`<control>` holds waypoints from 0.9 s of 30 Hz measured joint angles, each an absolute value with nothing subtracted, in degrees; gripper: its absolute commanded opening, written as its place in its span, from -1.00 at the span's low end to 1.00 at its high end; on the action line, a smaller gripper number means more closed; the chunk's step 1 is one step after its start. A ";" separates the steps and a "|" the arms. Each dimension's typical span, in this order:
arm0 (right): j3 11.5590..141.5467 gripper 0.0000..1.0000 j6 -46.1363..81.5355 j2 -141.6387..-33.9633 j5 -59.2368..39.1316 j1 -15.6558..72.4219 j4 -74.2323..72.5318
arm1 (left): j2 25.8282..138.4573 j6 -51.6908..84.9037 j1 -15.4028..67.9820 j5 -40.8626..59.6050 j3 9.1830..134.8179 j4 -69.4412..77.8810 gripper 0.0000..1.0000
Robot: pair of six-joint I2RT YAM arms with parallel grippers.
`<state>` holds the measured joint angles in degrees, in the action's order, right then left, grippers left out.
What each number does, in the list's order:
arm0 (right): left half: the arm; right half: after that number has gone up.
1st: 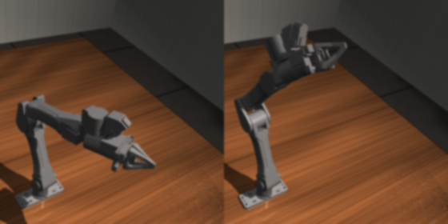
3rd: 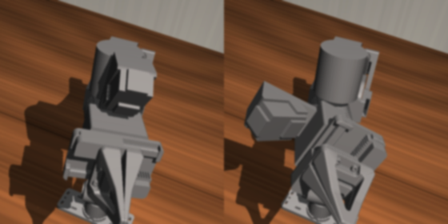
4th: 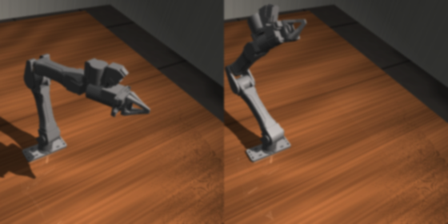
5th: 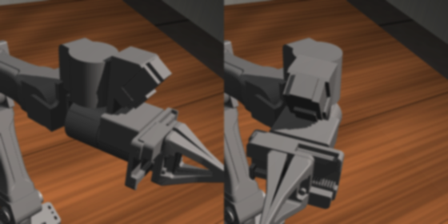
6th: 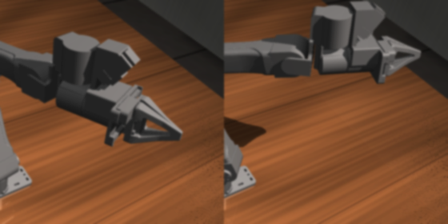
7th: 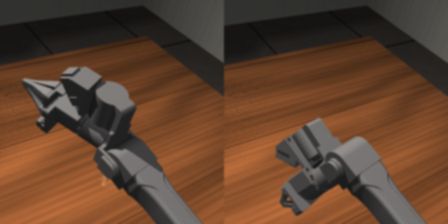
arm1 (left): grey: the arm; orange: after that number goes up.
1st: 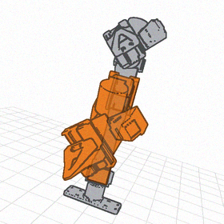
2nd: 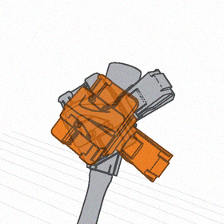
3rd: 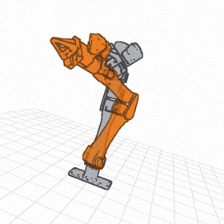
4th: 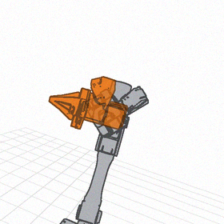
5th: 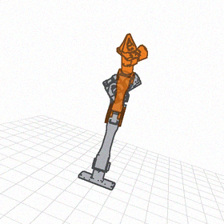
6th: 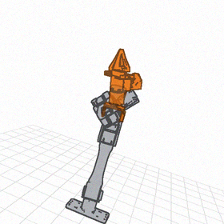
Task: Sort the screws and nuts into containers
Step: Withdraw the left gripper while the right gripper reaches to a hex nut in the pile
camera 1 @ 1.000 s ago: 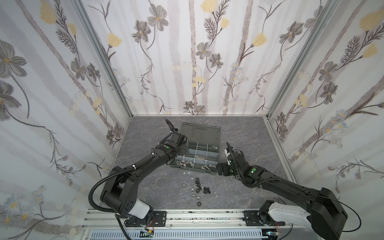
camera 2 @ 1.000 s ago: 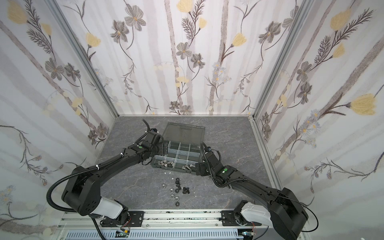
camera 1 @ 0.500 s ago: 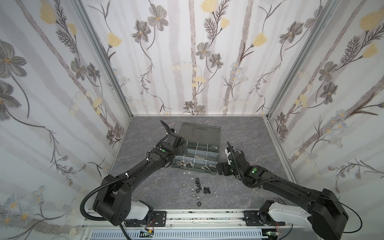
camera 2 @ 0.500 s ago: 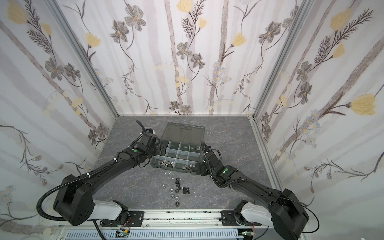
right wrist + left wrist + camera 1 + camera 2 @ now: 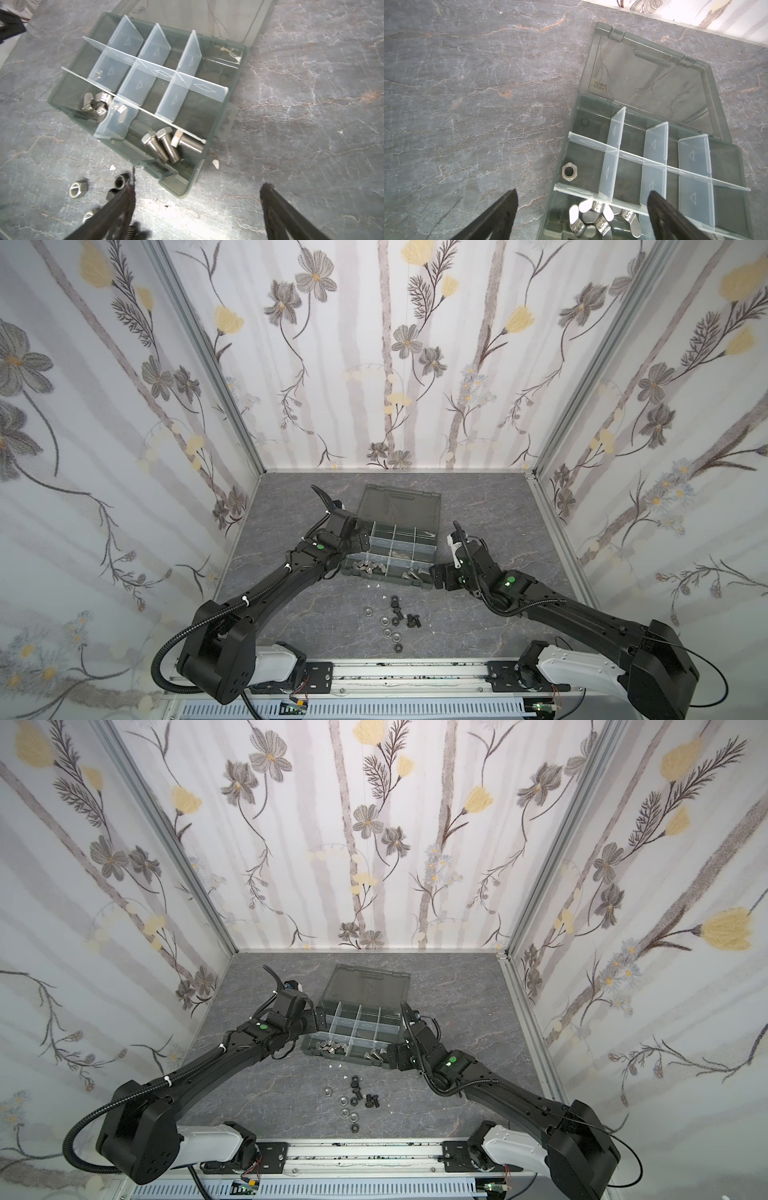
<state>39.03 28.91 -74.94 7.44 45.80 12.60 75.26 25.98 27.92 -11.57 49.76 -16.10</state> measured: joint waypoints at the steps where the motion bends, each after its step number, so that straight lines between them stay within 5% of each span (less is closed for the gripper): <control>1: 39.97 0.85 28.88 -75.70 7.33 46.76 12.60 | 74.72 26.35 27.68 -11.57 49.23 -16.10 1.00; 27: 63.16 0.73 24.34 -107.55 3.14 66.72 13.02 | 60.95 33.06 22.35 -10.57 37.10 -14.81 1.00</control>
<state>63.16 24.34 -107.55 3.14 66.72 13.02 60.95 33.06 22.35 -10.57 37.10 -14.81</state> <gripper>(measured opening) 0.873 0.999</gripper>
